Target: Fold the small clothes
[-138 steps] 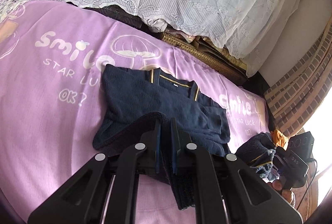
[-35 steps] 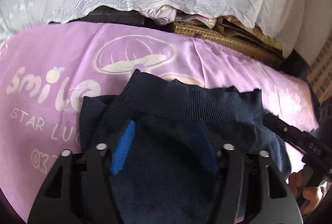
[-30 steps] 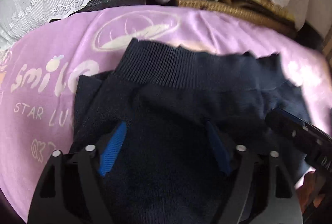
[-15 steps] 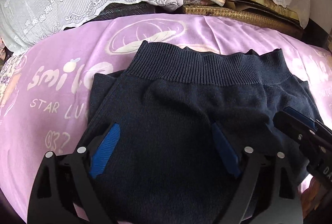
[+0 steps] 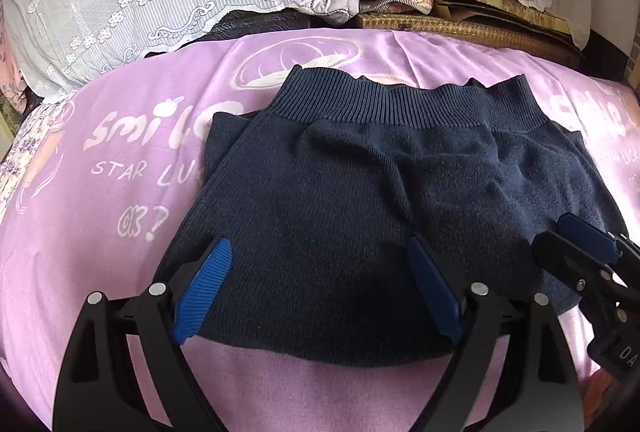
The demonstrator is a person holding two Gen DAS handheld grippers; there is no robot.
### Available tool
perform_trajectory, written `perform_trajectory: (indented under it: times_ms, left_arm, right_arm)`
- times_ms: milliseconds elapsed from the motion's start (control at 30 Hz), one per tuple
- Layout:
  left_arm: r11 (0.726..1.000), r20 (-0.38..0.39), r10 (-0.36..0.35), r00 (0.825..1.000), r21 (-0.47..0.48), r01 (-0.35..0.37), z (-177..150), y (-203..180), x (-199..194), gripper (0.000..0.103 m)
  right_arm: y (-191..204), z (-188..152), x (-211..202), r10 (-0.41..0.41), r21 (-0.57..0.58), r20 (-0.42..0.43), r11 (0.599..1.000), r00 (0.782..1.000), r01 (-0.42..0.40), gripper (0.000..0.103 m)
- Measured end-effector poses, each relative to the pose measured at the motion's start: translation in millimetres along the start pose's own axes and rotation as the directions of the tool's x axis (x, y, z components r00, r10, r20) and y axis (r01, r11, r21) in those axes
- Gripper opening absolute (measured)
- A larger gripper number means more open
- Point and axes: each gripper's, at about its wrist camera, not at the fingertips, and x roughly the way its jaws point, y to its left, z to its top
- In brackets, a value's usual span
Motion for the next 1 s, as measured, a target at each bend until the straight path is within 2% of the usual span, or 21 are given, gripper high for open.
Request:
perform_trajectory:
  times_ms: [367, 633, 700, 867, 1000]
  left_arm:
    - [0.999, -0.001, 0.036, 0.999, -0.008, -0.036, -16.8, 5.1, -12.7, 0.086]
    - [0.999, 0.009, 0.033, 0.999, -0.03, -0.033, -16.7, 12.0, -17.3, 0.086]
    - [0.999, 0.016, 0.036, 0.999, -0.036, -0.035, -13.9, 13.9, -16.8, 0.086]
    - [0.992, 0.051, 0.121, 0.991, -0.037, -0.119, -0.7, 20.6, -10.5, 0.086]
    - [0.989, 0.019, 0.13, 0.991, -0.068, -0.129, 7.5, 35.0, 1.1, 0.086]
  right_arm:
    - [-5.0, -18.8, -17.7, 0.002, 0.04, 0.008, 0.999, 1.0, -0.002, 0.058]
    - [-7.2, -19.4, -30.2, 0.018, 0.058, 0.063, 0.998, 0.998, -0.021, 0.058]
    - [-6.9, -15.4, -31.7, 0.025, 0.063, 0.078, 0.998, 0.997, -0.03, 0.058]
    - [1.4, 14.2, -18.2, 0.023, 0.065, 0.085, 0.998, 0.996, -0.028, 0.058]
    - [17.2, 39.1, 7.5, 0.041, 0.064, 0.07, 0.997, 0.997, -0.046, 0.058]
